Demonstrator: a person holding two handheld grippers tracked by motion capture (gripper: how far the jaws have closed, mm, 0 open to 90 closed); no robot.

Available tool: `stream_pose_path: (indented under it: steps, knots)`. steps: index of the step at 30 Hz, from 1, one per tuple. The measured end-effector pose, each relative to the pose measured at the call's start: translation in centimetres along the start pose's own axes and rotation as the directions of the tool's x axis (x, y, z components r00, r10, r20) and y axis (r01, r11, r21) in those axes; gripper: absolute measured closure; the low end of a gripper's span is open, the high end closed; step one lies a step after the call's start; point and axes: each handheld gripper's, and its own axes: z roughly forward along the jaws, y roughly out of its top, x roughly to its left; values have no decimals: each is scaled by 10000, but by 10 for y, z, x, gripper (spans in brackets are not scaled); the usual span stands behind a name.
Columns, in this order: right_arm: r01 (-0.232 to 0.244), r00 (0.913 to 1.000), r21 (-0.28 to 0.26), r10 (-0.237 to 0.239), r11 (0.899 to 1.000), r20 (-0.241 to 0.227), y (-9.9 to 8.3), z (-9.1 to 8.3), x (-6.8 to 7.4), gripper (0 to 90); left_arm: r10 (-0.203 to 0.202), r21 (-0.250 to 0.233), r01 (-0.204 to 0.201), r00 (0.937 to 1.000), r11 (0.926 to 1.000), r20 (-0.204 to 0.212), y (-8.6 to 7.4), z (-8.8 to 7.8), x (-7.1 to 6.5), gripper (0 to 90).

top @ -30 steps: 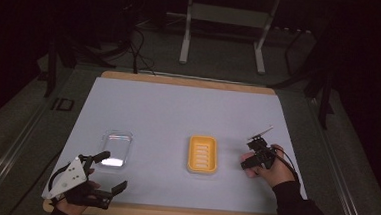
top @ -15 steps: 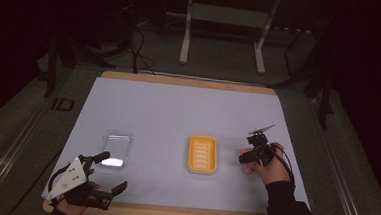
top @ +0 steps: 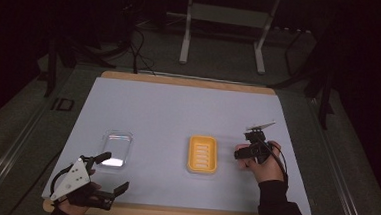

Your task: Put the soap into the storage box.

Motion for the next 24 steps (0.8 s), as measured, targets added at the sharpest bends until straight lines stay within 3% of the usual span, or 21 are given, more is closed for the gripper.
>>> stream_pose_path:
  steps: [4, 9, 15, 24]
  knots:
    - [-94, 9999, 43, 94, 9999, 47, 1, 4, 7, 374, -15, -160, 19, 9998, 9999, 220, 1, 0, -1, 2]
    - [-285, 9996, 29, 285, 9996, 72, 3, 4, 17, 374, 314, 51, -315, 9991, 9995, 271, 2, 4, -4, 2]
    - [-218, 9997, 55, 218, 9997, 78, 7, 4, 38, 375, 655, 139, -663, 9966, 9977, 502, 3, 6, -8, 2]
    - [-173, 9994, -121, 170, 9998, -285, 16, 3, 70, 375, 783, 136, -794, 9947, 9968, 664, 4, 8, -10, 2]
